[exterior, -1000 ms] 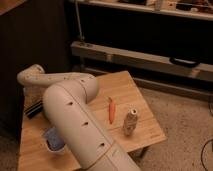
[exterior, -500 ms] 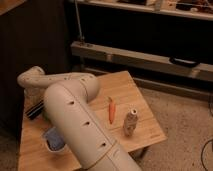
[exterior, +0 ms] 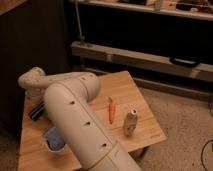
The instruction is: Push the eraser across the table
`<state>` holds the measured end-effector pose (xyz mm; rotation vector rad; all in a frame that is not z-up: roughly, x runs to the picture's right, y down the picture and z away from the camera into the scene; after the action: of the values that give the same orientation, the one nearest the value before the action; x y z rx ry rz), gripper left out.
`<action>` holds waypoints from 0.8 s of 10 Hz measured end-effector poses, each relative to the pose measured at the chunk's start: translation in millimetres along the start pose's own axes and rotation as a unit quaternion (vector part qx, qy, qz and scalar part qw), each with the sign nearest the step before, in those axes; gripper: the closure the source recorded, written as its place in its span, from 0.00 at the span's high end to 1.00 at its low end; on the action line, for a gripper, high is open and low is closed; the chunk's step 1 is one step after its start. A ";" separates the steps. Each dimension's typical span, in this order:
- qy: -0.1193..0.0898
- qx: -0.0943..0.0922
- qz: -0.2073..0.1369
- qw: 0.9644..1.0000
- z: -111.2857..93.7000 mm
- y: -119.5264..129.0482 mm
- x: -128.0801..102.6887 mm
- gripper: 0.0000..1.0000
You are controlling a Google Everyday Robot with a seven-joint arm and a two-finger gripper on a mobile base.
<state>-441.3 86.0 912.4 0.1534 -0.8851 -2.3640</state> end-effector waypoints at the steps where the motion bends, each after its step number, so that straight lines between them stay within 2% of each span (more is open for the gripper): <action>1: -0.003 -0.003 0.000 1.000 -0.5 3.8 -3.3 0.00; 3: -0.010 -0.010 0.003 1.000 -2.6 21.5 -17.6 0.00; 6: -0.010 -0.011 0.001 1.000 -3.8 26.0 -23.1 0.00; 8: -0.018 -0.015 0.004 1.000 -10.3 44.3 -43.7 0.00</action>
<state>-380.6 79.0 928.1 0.0954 -0.8644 -2.3777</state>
